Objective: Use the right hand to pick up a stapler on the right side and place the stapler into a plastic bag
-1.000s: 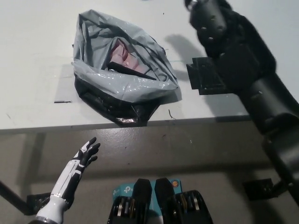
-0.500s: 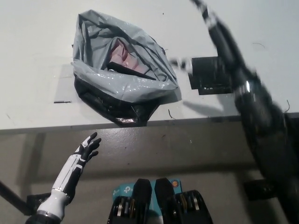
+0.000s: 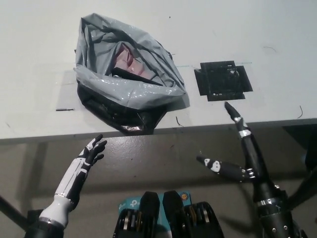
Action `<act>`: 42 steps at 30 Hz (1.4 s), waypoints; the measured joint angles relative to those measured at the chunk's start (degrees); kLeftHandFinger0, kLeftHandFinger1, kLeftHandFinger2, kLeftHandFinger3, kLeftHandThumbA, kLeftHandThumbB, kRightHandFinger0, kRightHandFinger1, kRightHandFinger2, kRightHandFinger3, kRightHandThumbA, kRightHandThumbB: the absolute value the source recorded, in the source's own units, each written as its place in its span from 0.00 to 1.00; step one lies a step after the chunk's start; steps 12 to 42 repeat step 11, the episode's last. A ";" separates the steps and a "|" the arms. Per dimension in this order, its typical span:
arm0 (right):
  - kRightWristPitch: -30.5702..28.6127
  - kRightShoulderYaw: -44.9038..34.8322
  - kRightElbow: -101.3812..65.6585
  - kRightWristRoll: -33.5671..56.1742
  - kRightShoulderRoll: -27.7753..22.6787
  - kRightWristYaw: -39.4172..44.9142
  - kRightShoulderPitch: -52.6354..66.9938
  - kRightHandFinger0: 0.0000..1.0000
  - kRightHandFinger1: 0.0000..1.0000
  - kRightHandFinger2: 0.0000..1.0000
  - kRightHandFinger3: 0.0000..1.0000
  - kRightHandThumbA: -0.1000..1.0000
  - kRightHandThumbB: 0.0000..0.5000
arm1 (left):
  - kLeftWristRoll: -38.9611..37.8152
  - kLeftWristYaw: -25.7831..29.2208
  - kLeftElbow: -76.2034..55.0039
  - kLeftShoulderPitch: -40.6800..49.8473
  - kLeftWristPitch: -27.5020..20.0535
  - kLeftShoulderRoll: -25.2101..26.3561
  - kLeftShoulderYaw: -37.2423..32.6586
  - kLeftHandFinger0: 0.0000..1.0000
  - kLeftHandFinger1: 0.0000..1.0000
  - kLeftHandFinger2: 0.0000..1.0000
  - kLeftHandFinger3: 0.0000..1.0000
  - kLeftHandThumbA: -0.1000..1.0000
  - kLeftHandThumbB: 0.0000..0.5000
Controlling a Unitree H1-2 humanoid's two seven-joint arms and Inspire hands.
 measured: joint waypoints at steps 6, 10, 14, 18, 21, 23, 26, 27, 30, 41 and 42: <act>-2.88 -2.07 5.46 0.71 -0.96 -0.37 -0.62 1.00 1.00 1.00 1.00 0.91 0.50 | 0.04 -0.01 0.00 -0.47 -0.09 0.32 0.09 1.00 1.00 1.00 1.00 1.00 0.44; -3.86 -2.26 6.65 0.69 -1.02 -0.38 -0.63 1.00 1.00 1.00 1.00 0.92 0.51 | 0.07 -0.01 -0.08 -0.50 -0.10 0.33 0.08 1.00 1.00 1.00 1.00 1.00 0.46; -4.06 -2.25 6.83 0.66 -1.02 -0.38 -0.63 1.00 1.00 1.00 1.00 0.92 0.51 | 0.08 -0.01 -0.13 -0.50 -0.10 0.33 0.08 1.00 1.00 1.00 1.00 1.00 0.46; -4.06 -2.25 6.83 0.66 -1.02 -0.38 -0.63 1.00 1.00 1.00 1.00 0.92 0.51 | 0.08 -0.01 -0.13 -0.50 -0.10 0.33 0.08 1.00 1.00 1.00 1.00 1.00 0.46; -4.06 -2.25 6.83 0.66 -1.02 -0.38 -0.63 1.00 1.00 1.00 1.00 0.92 0.51 | 0.08 -0.01 -0.13 -0.50 -0.10 0.33 0.08 1.00 1.00 1.00 1.00 1.00 0.46; -4.06 -2.25 6.83 0.66 -1.02 -0.38 -0.63 1.00 1.00 1.00 1.00 0.92 0.51 | 0.08 -0.01 -0.13 -0.50 -0.10 0.33 0.08 1.00 1.00 1.00 1.00 1.00 0.46; -4.06 -2.25 6.83 0.66 -1.02 -0.38 -0.63 1.00 1.00 1.00 1.00 0.92 0.51 | 0.08 -0.01 -0.13 -0.50 -0.10 0.33 0.08 1.00 1.00 1.00 1.00 1.00 0.46; -4.06 -2.25 6.83 0.66 -1.02 -0.38 -0.63 1.00 1.00 1.00 1.00 0.92 0.51 | 0.08 -0.01 -0.13 -0.50 -0.10 0.33 0.08 1.00 1.00 1.00 1.00 1.00 0.46; -4.06 -2.25 6.83 0.66 -1.02 -0.38 -0.63 1.00 1.00 1.00 1.00 0.92 0.51 | 0.08 -0.01 -0.13 -0.50 -0.10 0.33 0.08 1.00 1.00 1.00 1.00 1.00 0.46; -4.06 -2.25 6.83 0.66 -1.02 -0.38 -0.63 1.00 1.00 1.00 1.00 0.92 0.51 | 0.08 -0.01 -0.13 -0.50 -0.10 0.33 0.08 1.00 1.00 1.00 1.00 1.00 0.46; -4.06 -2.25 6.83 0.66 -1.02 -0.38 -0.63 1.00 1.00 1.00 1.00 0.92 0.51 | 0.08 -0.01 -0.13 -0.50 -0.10 0.33 0.08 1.00 1.00 1.00 1.00 1.00 0.46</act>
